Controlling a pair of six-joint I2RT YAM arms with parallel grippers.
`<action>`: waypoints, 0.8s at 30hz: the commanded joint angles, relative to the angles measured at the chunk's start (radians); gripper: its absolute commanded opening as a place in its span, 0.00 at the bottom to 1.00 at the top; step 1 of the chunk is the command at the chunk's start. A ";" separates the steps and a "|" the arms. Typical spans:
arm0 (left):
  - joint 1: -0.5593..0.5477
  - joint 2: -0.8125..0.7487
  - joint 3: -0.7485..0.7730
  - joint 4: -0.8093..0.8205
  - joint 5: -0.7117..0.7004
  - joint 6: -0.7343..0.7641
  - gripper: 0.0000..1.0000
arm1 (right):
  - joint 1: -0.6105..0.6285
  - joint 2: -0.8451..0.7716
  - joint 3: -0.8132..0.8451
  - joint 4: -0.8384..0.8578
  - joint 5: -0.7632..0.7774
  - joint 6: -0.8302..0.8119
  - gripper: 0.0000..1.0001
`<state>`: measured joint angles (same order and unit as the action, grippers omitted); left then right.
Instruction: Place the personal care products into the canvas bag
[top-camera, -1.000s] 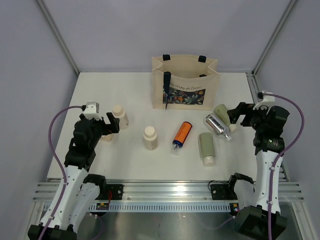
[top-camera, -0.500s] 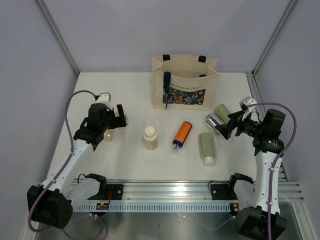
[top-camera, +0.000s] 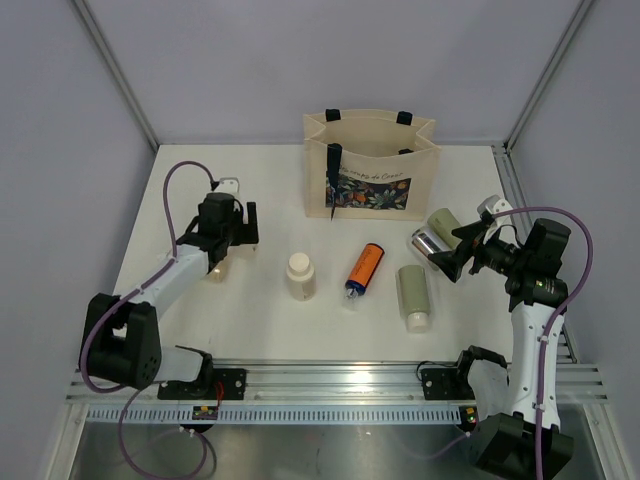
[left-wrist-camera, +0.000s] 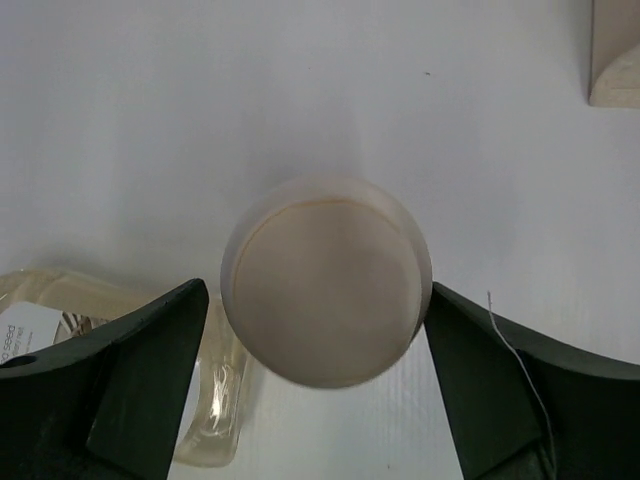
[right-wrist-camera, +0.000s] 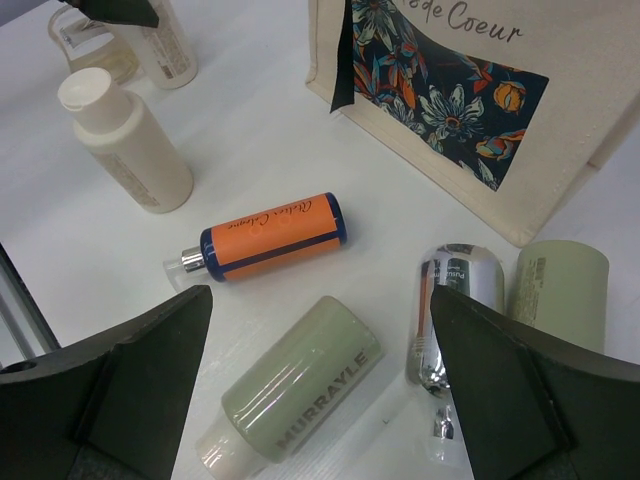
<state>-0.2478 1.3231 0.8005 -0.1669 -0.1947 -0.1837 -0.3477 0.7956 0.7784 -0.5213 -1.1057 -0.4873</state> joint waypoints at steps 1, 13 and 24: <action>-0.004 0.056 0.062 0.147 -0.055 0.038 0.88 | 0.000 -0.006 0.001 -0.003 -0.040 -0.023 1.00; -0.002 0.122 0.019 0.322 -0.032 0.033 0.67 | 0.000 0.002 -0.002 -0.013 -0.031 -0.039 1.00; -0.001 0.148 0.078 0.178 0.000 0.010 0.83 | 0.000 0.001 0.001 -0.020 -0.032 -0.046 1.00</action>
<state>-0.2478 1.4590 0.8265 0.0307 -0.2066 -0.1589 -0.3477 0.7986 0.7776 -0.5228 -1.1191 -0.5133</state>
